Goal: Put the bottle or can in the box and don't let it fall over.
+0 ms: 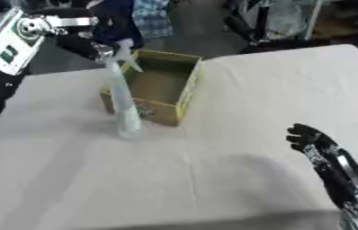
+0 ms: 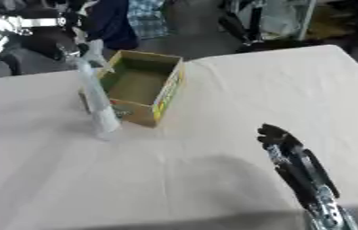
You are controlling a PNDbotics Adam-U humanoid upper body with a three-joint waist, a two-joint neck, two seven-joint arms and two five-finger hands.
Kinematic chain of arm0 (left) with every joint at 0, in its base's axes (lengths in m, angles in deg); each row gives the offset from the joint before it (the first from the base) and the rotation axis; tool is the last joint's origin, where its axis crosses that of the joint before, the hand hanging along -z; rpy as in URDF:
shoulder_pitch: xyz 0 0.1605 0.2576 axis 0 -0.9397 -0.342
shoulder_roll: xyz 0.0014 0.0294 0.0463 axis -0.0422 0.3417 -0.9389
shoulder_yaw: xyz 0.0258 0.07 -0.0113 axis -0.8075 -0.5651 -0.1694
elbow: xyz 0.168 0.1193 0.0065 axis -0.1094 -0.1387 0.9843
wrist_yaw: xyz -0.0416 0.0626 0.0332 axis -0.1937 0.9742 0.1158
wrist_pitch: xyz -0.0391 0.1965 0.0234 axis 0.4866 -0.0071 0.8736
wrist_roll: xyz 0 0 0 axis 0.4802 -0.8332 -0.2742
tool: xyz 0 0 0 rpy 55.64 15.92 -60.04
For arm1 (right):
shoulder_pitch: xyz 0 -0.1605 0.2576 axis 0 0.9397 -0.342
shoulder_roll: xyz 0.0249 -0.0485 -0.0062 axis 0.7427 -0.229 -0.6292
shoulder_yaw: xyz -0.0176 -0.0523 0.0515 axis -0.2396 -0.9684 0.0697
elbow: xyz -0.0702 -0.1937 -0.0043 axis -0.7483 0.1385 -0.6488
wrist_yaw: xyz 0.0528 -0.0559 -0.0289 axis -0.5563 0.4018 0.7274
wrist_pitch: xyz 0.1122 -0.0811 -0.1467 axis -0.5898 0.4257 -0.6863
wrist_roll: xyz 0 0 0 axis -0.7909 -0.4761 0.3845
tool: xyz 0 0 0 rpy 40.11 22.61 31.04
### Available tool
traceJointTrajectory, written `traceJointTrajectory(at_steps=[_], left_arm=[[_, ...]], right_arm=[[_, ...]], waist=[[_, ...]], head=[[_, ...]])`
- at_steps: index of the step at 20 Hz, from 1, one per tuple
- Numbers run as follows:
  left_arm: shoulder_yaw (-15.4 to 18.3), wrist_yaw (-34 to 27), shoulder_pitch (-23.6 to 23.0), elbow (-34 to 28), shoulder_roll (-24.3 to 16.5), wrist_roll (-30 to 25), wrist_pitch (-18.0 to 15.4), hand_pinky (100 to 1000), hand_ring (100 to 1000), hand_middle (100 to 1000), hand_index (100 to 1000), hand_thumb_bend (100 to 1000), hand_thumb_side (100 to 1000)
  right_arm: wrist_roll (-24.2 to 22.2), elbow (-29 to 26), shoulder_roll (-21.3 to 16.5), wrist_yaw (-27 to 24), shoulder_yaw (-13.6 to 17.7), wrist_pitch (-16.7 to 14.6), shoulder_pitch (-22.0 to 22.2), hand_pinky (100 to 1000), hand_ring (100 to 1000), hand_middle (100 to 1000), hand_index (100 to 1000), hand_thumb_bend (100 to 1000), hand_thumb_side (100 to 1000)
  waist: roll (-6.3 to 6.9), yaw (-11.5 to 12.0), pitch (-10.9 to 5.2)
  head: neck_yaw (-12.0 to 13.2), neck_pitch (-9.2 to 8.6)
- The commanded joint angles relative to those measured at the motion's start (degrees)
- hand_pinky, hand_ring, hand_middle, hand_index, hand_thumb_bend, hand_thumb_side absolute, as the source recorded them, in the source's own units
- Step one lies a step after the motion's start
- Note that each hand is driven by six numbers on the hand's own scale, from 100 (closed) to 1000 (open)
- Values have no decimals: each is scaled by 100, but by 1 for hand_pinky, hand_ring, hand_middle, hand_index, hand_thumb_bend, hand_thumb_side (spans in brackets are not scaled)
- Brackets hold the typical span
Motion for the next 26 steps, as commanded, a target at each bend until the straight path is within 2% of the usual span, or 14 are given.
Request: traceJointTrajectory(at_steps=[1, 10, 19, 24, 26], left_arm=[[57, 59, 98, 22, -98, -26, -8, 901, 987, 1000, 953, 100, 661], [68, 165, 20, 226, -22, -90, -60, 885, 964, 988, 932, 100, 663], [107, 10, -38, 374, 16, -233, -104, 878, 940, 961, 903, 100, 647], [107, -23, -53, 391, 36, -231, -97, 874, 915, 931, 877, 100, 607], [108, -36, -56, 395, 40, -210, -94, 868, 899, 912, 861, 100, 565]], right_arm=[[0, -71, -36, 4, 7, -15, -55, 886, 848, 812, 875, 100, 681], [12, -74, -27, 8, 14, -14, -66, 886, 848, 812, 874, 100, 680], [13, -76, -25, 3, 11, -10, -72, 886, 848, 812, 874, 100, 680], [15, -76, -21, -1, 10, -8, -75, 887, 848, 812, 874, 100, 680], [15, -77, -19, -2, 9, -7, -76, 887, 848, 812, 874, 100, 681]], waist=[[-21, 7, -62], [-28, -3, -55], [-40, 0, -45], [-44, -2, -46], [-43, -5, -47]], head=[[17, -11], [26, -11], [27, -11], [26, -11], [21, -11]])
